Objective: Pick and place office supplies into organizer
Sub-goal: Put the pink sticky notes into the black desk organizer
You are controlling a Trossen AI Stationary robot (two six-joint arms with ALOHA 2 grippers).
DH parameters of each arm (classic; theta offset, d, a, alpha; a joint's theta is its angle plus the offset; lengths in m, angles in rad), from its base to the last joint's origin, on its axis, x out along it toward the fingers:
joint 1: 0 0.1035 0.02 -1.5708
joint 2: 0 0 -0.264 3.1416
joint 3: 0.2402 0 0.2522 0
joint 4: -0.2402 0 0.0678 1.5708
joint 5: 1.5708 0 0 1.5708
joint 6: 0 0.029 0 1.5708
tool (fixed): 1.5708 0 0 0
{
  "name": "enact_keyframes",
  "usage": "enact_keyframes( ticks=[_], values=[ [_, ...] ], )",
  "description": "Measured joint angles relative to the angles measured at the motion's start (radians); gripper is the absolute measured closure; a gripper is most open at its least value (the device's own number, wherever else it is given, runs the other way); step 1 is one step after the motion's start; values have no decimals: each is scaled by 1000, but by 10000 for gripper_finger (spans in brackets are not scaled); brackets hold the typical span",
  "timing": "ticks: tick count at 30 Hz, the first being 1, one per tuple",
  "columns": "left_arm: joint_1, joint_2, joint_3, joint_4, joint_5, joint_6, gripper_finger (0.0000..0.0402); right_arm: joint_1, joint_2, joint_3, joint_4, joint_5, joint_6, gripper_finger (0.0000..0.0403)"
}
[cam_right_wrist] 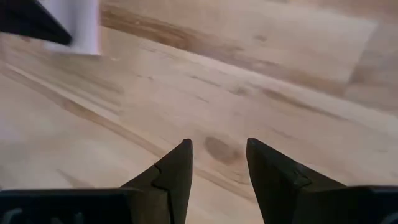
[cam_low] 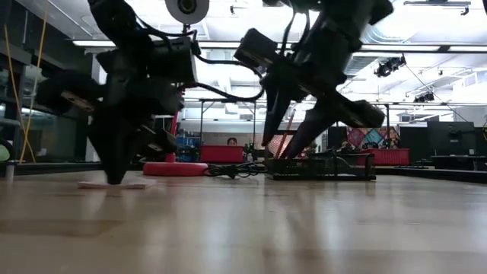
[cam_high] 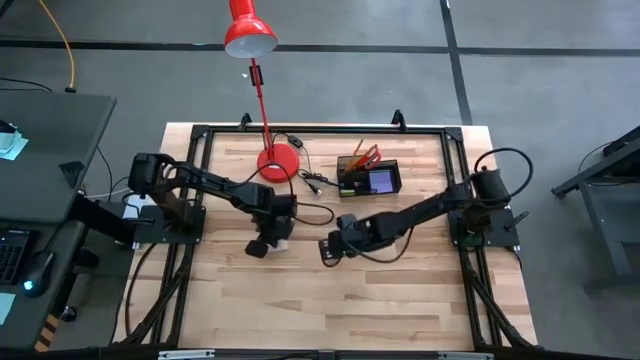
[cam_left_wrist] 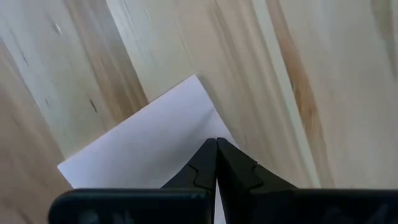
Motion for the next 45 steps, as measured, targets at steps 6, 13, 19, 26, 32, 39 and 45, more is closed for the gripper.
enact_keyframes(
  ticks=[6, 13, 19, 26, 32, 39, 45],
  values=[
    [0, 15, 19, 150, 39, -91, 401, 71, 0, -129, 240, 101, 147, 263],
    [-7, -11, 22, 208, 125, -169, 401, 93, 0, -349, 661, 227, 278, 263],
    [-5, -64, 21, -66, -97, -32, 401, 33, 0, -397, 719, 176, 264, 263],
    [-6, -51, 21, -136, -274, 24, 401, -83, 0, -324, 705, 113, 145, 263],
    [-5, -53, 22, -107, -280, -1, 401, -152, 0, -270, 598, 36, 101, 263],
    [-6, -53, 22, -94, -245, -12, 401, -166, 0, -259, 580, -49, 102, 263],
    [-6, -53, 22, -59, -199, -21, 401, -154, 13, -259, 627, -55, 113, 263]
  ],
)
